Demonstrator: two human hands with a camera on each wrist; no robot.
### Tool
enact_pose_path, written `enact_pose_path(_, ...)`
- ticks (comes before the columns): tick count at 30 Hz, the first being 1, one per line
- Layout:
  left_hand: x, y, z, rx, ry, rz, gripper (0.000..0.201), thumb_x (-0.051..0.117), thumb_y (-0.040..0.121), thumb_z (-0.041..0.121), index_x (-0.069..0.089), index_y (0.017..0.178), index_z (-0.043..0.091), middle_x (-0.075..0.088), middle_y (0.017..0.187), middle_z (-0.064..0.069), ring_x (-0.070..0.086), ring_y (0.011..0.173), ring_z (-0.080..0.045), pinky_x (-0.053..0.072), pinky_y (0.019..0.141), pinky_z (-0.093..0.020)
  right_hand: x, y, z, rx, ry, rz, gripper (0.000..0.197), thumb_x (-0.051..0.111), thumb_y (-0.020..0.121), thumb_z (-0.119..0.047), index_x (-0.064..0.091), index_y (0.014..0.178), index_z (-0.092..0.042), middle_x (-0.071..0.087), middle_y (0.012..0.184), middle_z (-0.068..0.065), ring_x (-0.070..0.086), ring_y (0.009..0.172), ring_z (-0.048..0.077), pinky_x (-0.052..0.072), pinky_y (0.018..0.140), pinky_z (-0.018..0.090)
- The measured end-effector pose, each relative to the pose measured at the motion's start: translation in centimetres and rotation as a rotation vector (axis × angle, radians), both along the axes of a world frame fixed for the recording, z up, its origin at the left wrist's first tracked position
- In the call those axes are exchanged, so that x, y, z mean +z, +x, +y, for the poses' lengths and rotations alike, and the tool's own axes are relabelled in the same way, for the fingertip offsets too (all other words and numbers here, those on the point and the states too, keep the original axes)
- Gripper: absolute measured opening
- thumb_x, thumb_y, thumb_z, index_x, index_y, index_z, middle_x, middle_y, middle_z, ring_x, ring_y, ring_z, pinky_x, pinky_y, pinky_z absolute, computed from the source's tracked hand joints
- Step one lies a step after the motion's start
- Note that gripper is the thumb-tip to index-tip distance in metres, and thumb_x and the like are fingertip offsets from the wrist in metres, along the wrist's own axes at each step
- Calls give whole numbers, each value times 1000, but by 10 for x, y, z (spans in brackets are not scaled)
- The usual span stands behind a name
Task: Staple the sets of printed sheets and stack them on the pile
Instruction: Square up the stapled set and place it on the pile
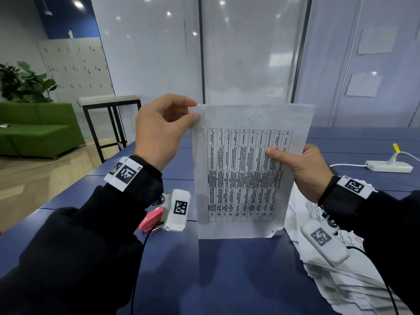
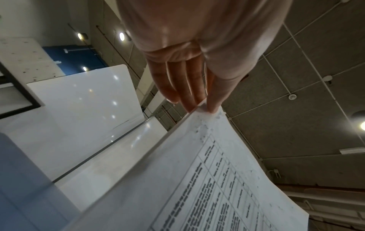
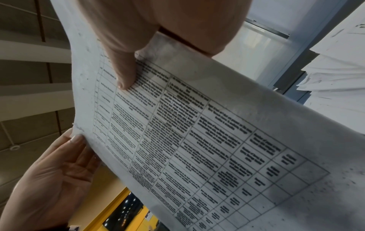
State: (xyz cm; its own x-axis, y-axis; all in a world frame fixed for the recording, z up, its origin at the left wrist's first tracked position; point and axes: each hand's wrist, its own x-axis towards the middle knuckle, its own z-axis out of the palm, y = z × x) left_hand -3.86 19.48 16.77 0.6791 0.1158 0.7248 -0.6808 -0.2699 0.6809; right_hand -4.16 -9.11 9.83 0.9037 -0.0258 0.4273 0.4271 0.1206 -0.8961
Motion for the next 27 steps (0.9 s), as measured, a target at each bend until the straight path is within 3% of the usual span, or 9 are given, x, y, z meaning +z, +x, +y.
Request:
enact_pose_path(3, -4, 9, 2, 6, -55, 36, 37, 83, 84, 15, 70, 119, 20, 69, 105, 1, 65, 85, -11, 57, 86, -28, 0, 1, 1, -2, 1, 5, 32, 81, 75, -14, 76, 105, -6, 78, 112, 10, 73, 111, 25, 51, 108, 48)
enact_pose_path(6, -21, 17, -5, -217, -123, 254, 51, 79, 89, 27, 59, 135, 18, 69, 127, -6, 70, 110, -18, 58, 93, -37, 0, 1, 3, -12, 20, 12, 31, 81, 75, -15, 76, 104, -6, 78, 112, 11, 73, 111, 27, 51, 108, 50)
enact_pose_path(9, -49, 20, -16, -320, -213, 451, 36, 71, 98, 29, 66, 125, 6, 75, 118, -16, 71, 102, -28, 55, 91, -52, -1, 2, 8, -46, 57, 21, 32, 81, 76, -15, 75, 106, -7, 78, 110, 10, 74, 109, 27, 53, 106, 52)
enact_pose_path(12, -57, 18, -26, -204, -236, 381, 30, 67, 101, 30, 69, 101, 0, 71, 94, -9, 62, 86, -20, 48, 79, -36, 3, 5, 14, -119, 98, 8, 27, 81, 84, -9, 75, 109, -2, 79, 109, 10, 75, 106, 28, 55, 102, 52)
enact_pose_path(14, -50, 14, -33, -122, -208, 252, 18, 61, 104, 27, 62, 93, 12, 65, 88, 9, 58, 79, -2, 45, 76, -21, 12, 7, 16, -162, 115, -12, 27, 80, 87, -6, 74, 112, 1, 79, 109, 10, 75, 105, 27, 57, 100, 50)
enact_pose_path(16, -46, 7, -38, -31, -133, 134, 14, 55, 106, 27, 52, 93, 24, 55, 78, 23, 49, 70, 5, 42, 70, -18, 19, 10, 18, -183, 104, -28, 31, 81, 88, -10, 72, 116, 1, 78, 110, 9, 75, 106, 25, 58, 99, 46)
enact_pose_path(22, -106, 1, -37, -61, -102, 213, 10, 55, 99, 35, 57, 108, 37, 72, 105, 22, 67, 104, -4, 54, 101, -47, -17, 9, 24, -172, 63, 51, 19, 77, 91, -10, 75, 110, -9, 80, 105, 1, 75, 103, 16, 60, 90, 30)
enact_pose_path(25, -116, 2, -34, -124, -120, 220, 22, 58, 100, 28, 60, 119, 39, 72, 122, 17, 65, 120, -7, 49, 108, -41, -20, 10, 22, -157, 54, 33, 17, 77, 90, -9, 75, 106, -12, 80, 106, 0, 75, 104, 16, 58, 90, 26)
enact_pose_path(27, -119, 4, -33, -184, -189, 244, 28, 58, 104, 14, 60, 129, 26, 71, 129, 9, 64, 124, -9, 49, 106, -32, -20, 9, 20, -118, 39, 38, 17, 77, 90, -9, 75, 107, -12, 79, 107, 2, 75, 104, 16, 58, 90, 25)
